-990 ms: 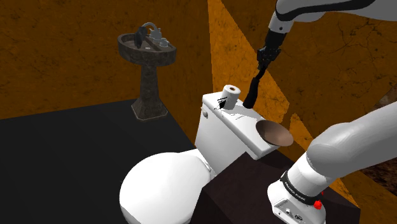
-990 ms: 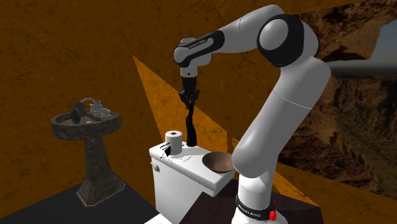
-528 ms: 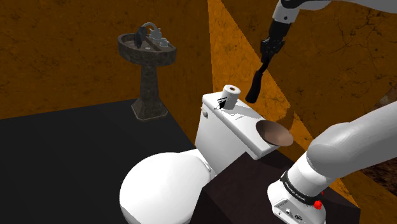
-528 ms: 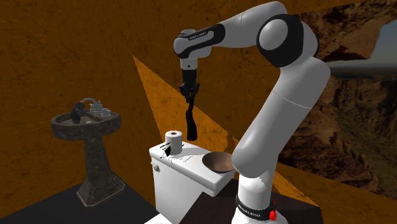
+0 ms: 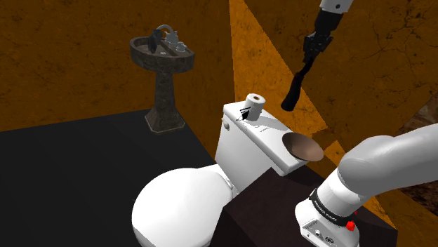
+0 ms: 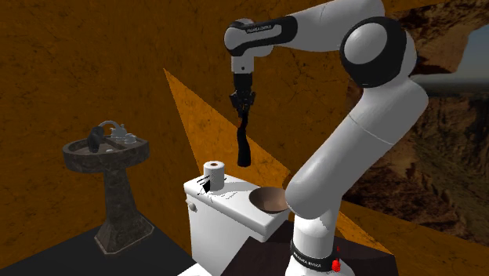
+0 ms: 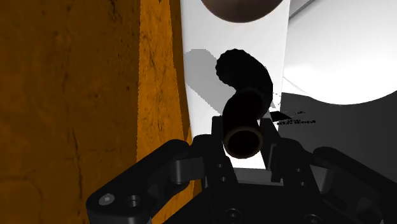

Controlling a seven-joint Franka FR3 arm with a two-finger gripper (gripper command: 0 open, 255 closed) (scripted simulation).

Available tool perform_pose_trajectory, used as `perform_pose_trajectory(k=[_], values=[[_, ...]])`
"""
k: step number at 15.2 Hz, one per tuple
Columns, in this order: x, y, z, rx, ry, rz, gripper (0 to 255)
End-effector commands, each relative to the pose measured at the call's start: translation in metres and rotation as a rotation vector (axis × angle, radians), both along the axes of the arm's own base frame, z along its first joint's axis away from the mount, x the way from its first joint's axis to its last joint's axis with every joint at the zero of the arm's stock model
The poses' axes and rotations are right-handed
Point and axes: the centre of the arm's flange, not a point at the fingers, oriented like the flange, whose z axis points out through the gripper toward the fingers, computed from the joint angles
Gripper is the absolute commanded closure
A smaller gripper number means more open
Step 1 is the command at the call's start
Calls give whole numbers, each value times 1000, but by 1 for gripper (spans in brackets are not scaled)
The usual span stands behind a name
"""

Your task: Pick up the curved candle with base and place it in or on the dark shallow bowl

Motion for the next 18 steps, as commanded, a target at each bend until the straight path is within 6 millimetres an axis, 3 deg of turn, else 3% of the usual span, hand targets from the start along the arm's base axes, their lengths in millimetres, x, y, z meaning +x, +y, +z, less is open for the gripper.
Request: perform_pose_trajectory(k=[1, 11, 18], values=[[-24, 3, 12, 0, 1, 0, 255], [-137, 25, 77, 0, 1, 0, 255], [-137, 25, 40, 0, 1, 0, 255]])
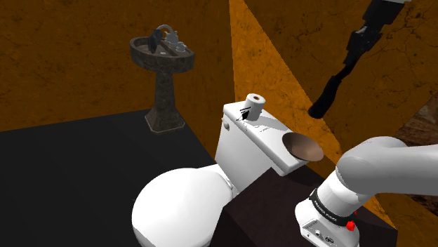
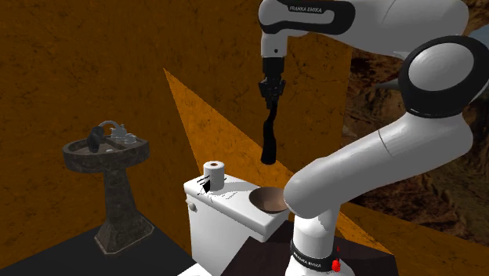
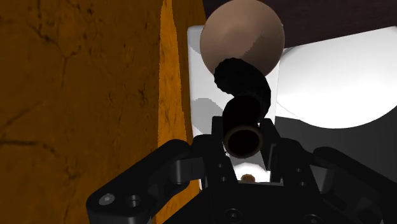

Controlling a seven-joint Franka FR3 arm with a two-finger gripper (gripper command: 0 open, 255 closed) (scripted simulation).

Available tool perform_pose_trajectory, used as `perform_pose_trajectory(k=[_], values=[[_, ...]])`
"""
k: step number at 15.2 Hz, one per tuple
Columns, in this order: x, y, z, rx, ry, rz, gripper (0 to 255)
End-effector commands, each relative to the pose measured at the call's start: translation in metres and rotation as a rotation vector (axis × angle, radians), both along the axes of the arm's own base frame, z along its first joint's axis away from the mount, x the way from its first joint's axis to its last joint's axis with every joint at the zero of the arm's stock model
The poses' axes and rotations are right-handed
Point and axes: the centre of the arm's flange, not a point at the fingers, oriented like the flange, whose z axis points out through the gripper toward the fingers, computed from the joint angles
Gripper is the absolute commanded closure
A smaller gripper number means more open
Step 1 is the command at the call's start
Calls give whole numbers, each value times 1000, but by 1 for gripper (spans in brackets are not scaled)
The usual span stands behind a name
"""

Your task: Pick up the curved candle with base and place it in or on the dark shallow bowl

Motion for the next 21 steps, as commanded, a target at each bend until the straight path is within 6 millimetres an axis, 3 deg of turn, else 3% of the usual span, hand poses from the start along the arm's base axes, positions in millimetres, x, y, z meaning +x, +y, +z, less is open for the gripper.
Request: perform_pose_trajectory(k=[1, 21], values=[[0, -1, -10, 0, -1, 0, 255], [0, -1, -116, 0, -1, 0, 255]])
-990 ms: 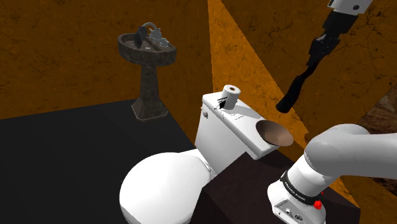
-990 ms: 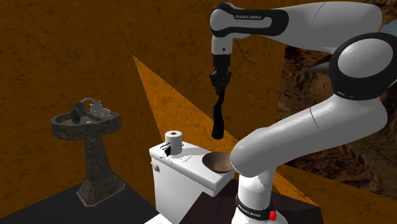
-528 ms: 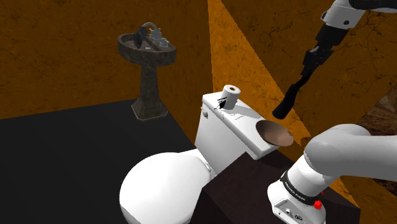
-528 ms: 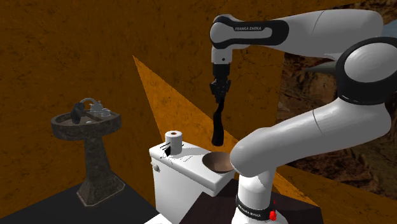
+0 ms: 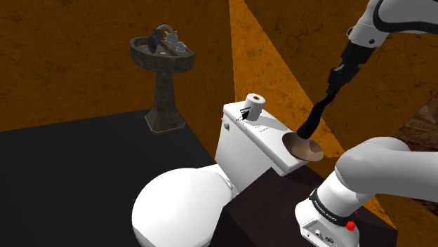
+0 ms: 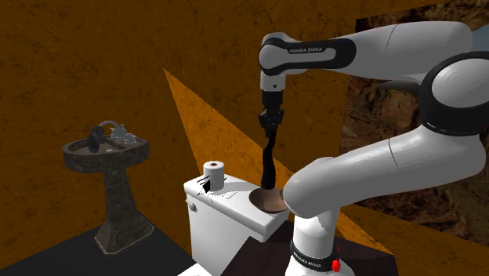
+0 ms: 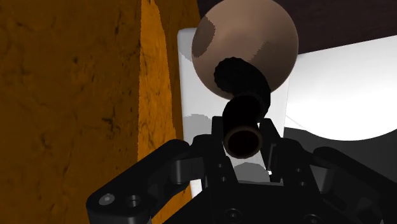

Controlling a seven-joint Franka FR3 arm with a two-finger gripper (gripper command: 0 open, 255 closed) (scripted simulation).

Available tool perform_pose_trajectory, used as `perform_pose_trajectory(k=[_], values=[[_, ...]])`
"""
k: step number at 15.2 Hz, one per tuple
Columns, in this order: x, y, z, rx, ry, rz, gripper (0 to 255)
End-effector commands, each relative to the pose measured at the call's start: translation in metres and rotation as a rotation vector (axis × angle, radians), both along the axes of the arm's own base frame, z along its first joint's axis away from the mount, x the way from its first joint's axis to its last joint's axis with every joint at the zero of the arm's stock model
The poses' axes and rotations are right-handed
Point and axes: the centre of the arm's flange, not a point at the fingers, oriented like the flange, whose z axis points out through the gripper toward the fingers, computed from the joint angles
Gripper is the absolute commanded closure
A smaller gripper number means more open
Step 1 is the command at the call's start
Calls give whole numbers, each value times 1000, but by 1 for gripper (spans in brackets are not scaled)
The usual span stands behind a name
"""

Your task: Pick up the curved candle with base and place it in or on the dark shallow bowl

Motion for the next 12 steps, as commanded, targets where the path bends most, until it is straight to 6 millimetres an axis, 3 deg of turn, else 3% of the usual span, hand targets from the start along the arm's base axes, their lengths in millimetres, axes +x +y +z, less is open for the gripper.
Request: perform_pose_trajectory(k=[1, 6, 12], values=[[0, 1, -11, 0, -1, 0, 255], [0, 1, -37, 0, -1, 0, 255], [0, 1, -37, 0, -1, 0, 255]])
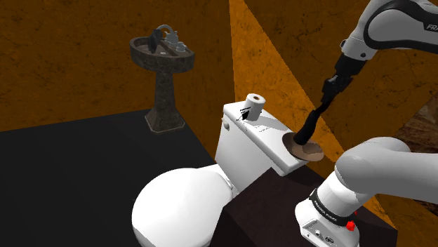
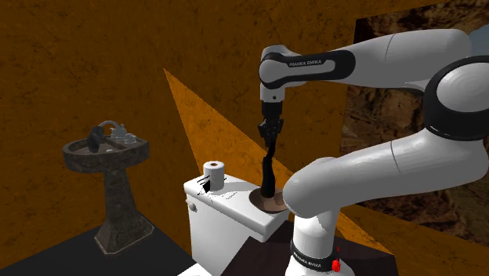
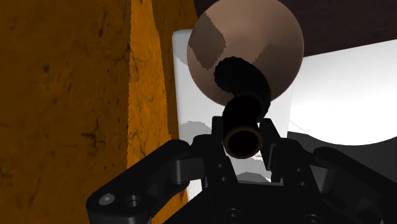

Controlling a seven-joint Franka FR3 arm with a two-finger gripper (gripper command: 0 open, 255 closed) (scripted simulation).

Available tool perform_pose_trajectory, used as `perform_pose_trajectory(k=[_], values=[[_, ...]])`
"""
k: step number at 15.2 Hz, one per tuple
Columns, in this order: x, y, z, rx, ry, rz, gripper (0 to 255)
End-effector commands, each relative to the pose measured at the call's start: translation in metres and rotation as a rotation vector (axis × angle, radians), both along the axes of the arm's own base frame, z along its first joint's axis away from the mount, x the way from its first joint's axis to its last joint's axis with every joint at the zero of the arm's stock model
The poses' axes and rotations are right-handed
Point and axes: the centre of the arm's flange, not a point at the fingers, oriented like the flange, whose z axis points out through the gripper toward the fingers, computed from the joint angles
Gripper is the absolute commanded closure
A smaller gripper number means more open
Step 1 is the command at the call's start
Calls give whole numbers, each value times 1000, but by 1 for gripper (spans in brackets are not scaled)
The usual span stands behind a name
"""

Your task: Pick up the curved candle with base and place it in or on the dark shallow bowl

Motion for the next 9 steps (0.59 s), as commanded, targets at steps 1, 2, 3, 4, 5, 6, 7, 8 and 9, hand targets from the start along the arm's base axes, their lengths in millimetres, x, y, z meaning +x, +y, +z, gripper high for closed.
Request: perform_pose_trajectory(k=[1, 2, 3, 4, 5, 6, 7, 8, 9], values=[[0, 0, 0, 0, 0, 0, 255], [0, 0, 0, 0, 0, 0, 0], [0, 0, 0, 0, 0, 0, 0], [0, 0, 0, 0, 0, 0, 0], [0, 0, 0, 0, 0, 0, 0], [0, 0, 0, 0, 0, 0, 0], [0, 0, 0, 0, 0, 0, 0], [0, 1, 13, 0, 0, 0, 0], [-1, 2, 26, 0, 0, 0, 0]])
